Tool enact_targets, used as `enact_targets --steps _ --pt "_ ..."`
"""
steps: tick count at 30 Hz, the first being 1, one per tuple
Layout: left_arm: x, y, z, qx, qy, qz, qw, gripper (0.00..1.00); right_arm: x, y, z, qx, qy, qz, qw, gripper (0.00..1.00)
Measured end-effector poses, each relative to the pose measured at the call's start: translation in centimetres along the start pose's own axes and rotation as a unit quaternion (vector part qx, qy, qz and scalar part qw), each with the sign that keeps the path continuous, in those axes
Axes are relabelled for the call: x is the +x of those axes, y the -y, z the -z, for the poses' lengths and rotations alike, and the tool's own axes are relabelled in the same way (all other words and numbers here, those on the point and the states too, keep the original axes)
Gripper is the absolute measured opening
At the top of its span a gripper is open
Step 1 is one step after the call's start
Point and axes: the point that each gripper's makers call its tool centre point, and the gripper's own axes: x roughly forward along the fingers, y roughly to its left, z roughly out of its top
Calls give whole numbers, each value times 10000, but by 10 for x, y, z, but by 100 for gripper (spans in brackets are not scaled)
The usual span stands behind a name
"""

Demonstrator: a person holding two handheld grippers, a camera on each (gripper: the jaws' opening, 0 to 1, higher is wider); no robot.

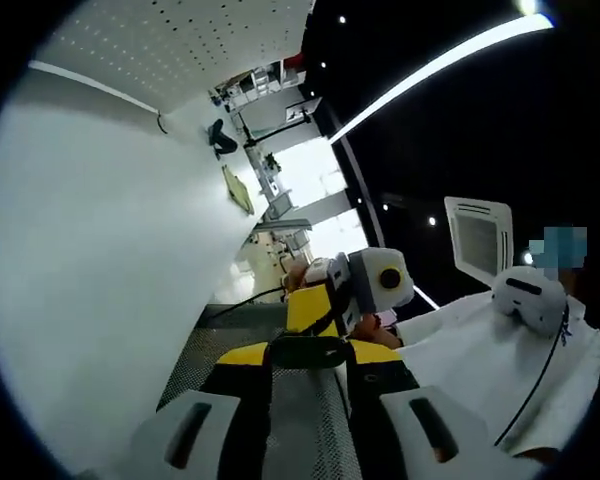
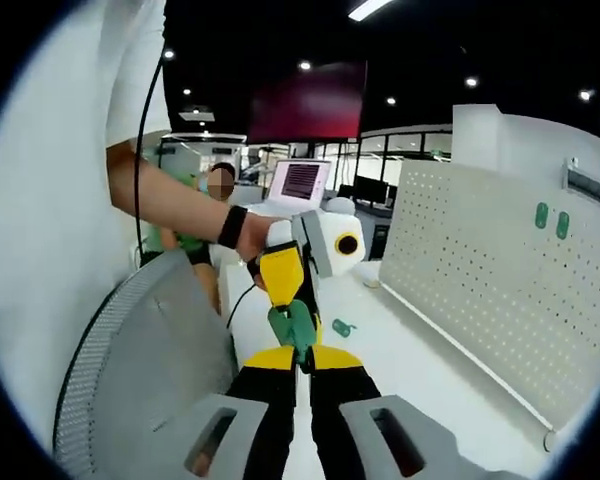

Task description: Insert the hook assembly into the mounting plate slot until the hook locks in place.

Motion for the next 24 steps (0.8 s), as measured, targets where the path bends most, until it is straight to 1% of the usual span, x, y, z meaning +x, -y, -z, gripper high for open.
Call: enact_targets --steps 2,4,5,6,7,8,11,12,14,16,17,18,19,20,21,22,23,24 --pt "0 3 2 -30 -103 90 9999 30 0 -2 -2 -27 -28 -72 10000 1" --pt "0 3 2 7 -103 87 9999 30 1 -2 -2 -117 -112 -73 9998 1" --pt "0 3 2 17 -111 114 9999 30 0 -2 -2 -93 -114 -81 9999 1" --pt "0 5 2 18 -107 166 9998 30 -1 -2 -3 23 -114 -98 9999 1" --pt "0 5 2 -33 -105 204 9997 30 -1 -2 -4 98 -109 -94 9998 1" --pt "1 6 2 -141 -83 229 9996 30 -2 -2 -4 76 -111 -91 9999 1" --pt "1 10 3 -66 -115 291 9995 30 -3 -2 -7 247 -134 -63 9996 1" --pt "1 9 1 -86 -86 278 9995 30 -4 -2 -6 296 -174 -27 9994 1" --pt "1 11 -1 -125 -47 320 9994 30 -4 -3 -8 294 -205 -53 9993 1" --pt "-1 14 -7 89 140 359 9992 30 -4 -4 -10 504 -247 -22 9984 0" --pt "-2 17 -12 192 277 415 9986 28 -5 -6 -8 808 -326 -24 9962 0" --pt "-2 19 -15 268 352 459 9980 24 -4 -6 -9 904 -298 -2 9955 0" --pt "-5 22 -16 349 361 491 9975 17 -4 -4 -6 878 -381 77 9954 0" --pt "-7 22 -20 368 452 473 9972 13 -3 -4 -6 860 -362 91 9956 0" --pt "-8 21 -25 519 588 420 9960 11 -3 -4 -4 864 -381 129 9954 0" --pt "-9 18 -28 772 699 287 9942 13 -3 -3 -4 900 -363 151 9952 0" --pt "-9 18 -29 897 756 226 9928 17 -3 -3 -6 924 -313 166 9951 0" --pt "-8 22 -25 788 693 279 9941 19 -3 -3 -6 964 -287 168 9948 0"
